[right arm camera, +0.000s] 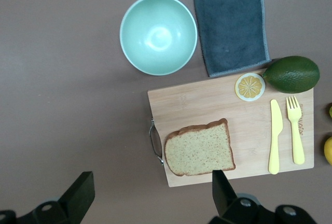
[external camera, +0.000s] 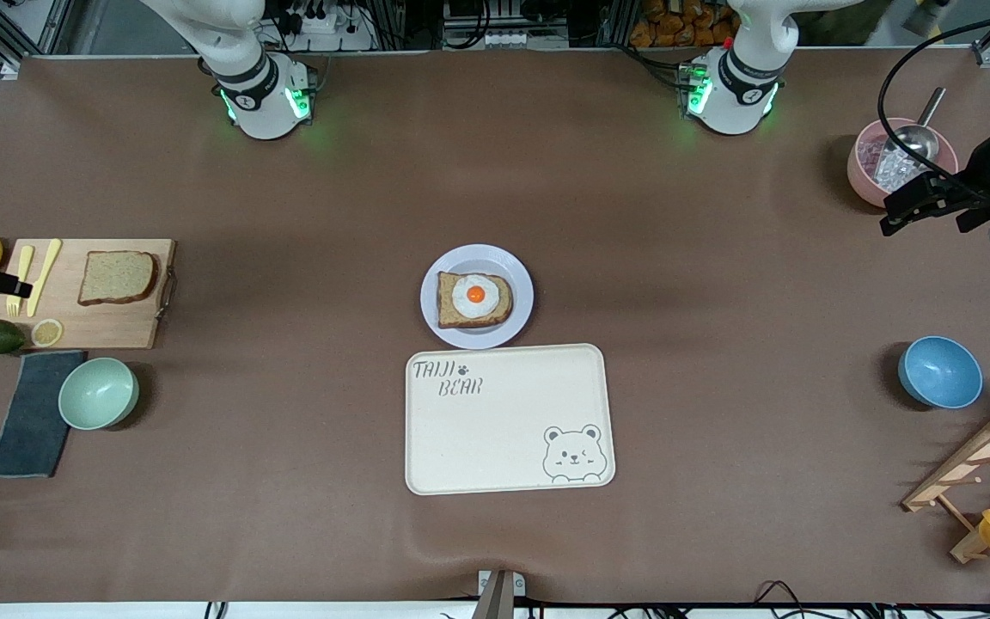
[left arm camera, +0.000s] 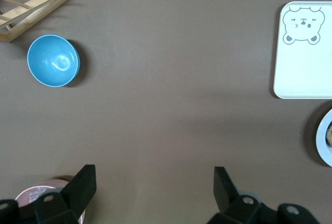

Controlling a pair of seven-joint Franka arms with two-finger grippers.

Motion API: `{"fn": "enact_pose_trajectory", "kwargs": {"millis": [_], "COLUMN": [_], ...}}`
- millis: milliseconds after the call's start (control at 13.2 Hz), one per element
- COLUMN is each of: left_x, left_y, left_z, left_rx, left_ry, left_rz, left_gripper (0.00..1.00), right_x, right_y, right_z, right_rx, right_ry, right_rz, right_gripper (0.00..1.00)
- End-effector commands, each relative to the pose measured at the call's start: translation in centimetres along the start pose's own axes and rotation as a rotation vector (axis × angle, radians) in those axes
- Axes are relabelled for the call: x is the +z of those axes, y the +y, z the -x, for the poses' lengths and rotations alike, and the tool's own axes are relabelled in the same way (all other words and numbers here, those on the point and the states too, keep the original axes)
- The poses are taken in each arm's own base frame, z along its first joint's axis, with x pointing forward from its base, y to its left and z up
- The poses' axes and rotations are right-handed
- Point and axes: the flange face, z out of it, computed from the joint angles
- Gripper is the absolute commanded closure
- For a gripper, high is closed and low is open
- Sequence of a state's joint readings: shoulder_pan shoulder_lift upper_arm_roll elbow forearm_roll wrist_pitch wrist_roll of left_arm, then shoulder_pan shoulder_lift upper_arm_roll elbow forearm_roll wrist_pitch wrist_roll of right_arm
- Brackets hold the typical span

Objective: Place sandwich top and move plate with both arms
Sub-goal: 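Move the right gripper toward the bread slice on the wooden board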

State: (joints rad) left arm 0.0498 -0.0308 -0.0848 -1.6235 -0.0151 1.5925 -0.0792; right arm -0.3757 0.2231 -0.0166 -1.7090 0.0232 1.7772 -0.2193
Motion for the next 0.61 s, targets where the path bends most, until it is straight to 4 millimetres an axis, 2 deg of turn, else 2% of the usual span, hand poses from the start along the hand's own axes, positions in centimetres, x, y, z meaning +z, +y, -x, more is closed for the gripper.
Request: {"fn": "enact_pose_trajectory", "kwargs": {"millis": [0, 380, 531], "left_x": [-0.2, -0.2, -0.2], "left_y": [0.1, 0.2, 0.1], "left_z": [-0.4, -0.4, -0.4], "left_rx": [0.000, 0.001, 0.000], "left_ry": [0.006, 0.006, 0.006], "left_rz": [0.011, 0.009, 0.009], "left_gripper": [0.00, 0.00, 0.00], "right_x": [2.6, 8.6, 10.3], "right_y": [2.8, 7.1, 8.5], "right_z": [1.0, 1.7, 1.6], "right_rx": [-0.054, -0.121, -0.139], "right_ry": [0.030, 0.015, 0.009], "right_rz": [-0.056, -0.087, -0.094], "right_gripper": [0.00, 0.00, 0.00]}}
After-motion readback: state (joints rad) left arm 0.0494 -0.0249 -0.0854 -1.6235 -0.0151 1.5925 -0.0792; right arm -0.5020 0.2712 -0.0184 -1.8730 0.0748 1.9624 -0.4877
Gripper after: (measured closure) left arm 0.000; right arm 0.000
